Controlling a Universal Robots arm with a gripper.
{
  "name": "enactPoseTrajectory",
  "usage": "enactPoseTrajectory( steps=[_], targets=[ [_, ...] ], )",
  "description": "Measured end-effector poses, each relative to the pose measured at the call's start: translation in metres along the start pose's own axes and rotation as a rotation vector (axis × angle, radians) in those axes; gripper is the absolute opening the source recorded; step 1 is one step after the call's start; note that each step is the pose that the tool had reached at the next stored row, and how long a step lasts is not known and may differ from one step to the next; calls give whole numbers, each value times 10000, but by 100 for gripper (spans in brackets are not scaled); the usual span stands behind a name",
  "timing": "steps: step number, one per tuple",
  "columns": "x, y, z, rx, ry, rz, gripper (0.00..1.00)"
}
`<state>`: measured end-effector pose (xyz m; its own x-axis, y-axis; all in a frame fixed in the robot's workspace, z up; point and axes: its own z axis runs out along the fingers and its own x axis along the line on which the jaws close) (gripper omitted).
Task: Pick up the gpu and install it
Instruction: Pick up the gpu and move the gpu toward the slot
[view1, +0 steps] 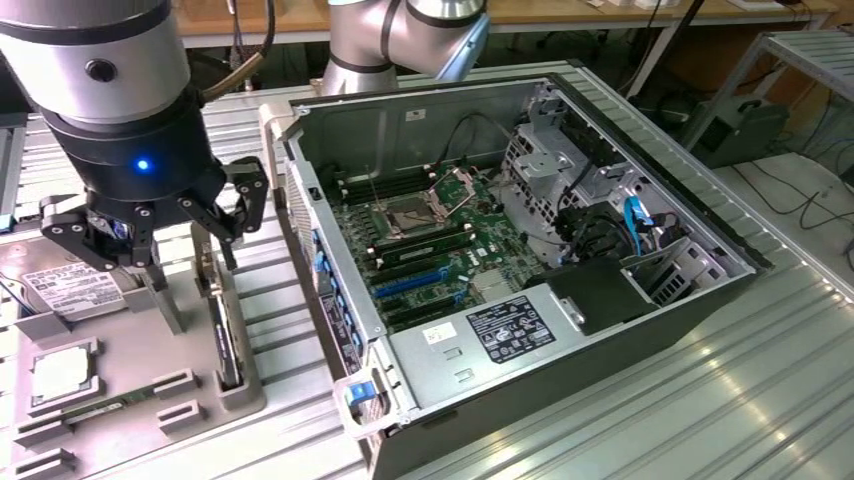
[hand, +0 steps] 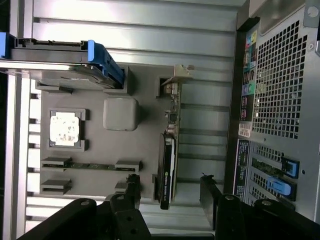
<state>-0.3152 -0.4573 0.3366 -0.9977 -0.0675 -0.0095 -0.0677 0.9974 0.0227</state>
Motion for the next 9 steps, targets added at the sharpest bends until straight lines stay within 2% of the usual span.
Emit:
enactPoseTrajectory(
  steps=[9],
  targets=[
    [-18,-3,85,-3,32,-1,60]
  ],
)
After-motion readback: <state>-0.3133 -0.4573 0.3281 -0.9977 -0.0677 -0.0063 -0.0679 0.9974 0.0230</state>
